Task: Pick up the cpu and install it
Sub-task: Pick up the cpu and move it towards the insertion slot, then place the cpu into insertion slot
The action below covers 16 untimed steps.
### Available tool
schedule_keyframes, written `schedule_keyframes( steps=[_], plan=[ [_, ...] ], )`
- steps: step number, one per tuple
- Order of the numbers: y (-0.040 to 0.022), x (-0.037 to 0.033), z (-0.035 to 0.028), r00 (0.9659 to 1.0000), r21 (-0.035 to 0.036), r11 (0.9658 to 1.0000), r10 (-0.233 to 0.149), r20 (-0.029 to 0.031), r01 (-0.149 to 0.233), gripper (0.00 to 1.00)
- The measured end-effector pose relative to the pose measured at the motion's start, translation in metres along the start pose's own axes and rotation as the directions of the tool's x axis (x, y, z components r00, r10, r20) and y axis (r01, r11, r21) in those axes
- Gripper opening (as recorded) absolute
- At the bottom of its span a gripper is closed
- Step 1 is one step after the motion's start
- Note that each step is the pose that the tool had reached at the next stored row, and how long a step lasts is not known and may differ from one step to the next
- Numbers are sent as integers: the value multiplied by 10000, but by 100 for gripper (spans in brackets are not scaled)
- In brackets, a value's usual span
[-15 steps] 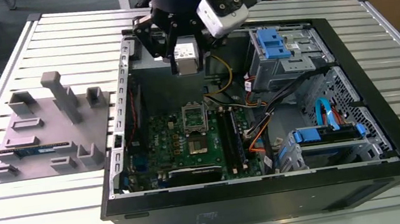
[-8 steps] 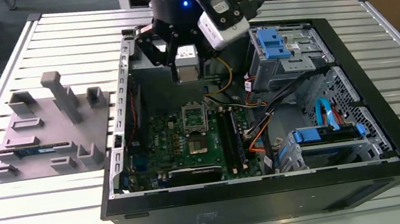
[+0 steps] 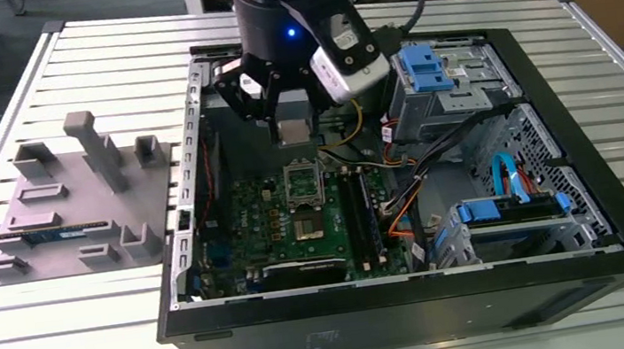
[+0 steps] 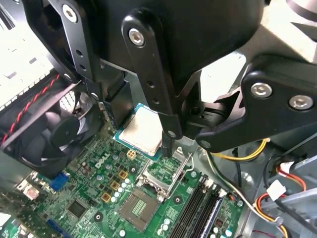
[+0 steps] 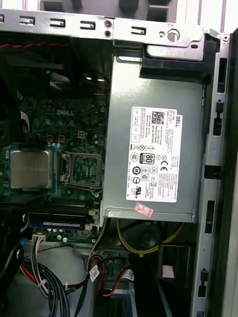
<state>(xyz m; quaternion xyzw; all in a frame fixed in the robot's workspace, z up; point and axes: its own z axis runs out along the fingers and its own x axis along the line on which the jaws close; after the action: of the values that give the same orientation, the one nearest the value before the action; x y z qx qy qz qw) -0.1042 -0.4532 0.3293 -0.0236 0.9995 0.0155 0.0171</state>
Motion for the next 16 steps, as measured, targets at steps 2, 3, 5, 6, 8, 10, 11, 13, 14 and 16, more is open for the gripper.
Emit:
schedule_keyframes(
  steps=[2, 3, 5, 6, 8, 10, 11, 13, 14, 16],
  plan=[
    [-21, 0, 35, 10000, -2, 10000, 0, 0, 0, 47],
    [-29, -3, 53, 10000, -2, 10000, 0, 0, 0, 47],
    [-39, -16, 84, 10000, -1, 10000, 1, 0, -1, 47],
    [-42, -25, 97, 10000, -2, 10000, 1, 0, -1, 47],
    [-47, -42, 118, 10000, -1, 10000, 0, -1, 0, 47],
    [-51, -44, 130, 10000, 1, 10000, 0, -2, 0, 47],
    [-51, -44, 130, 10000, 1, 10000, 2, -2, -2, 47],
    [-52, -44, 158, 10000, -1, 10000, 1, 0, -1, 47],
    [-52, -44, 158, 10000, -1, 10000, 0, -1, 0, 47],
    [-52, -44, 159, 10000, -1, 10000, 0, 0, 0, 47]
  ],
)
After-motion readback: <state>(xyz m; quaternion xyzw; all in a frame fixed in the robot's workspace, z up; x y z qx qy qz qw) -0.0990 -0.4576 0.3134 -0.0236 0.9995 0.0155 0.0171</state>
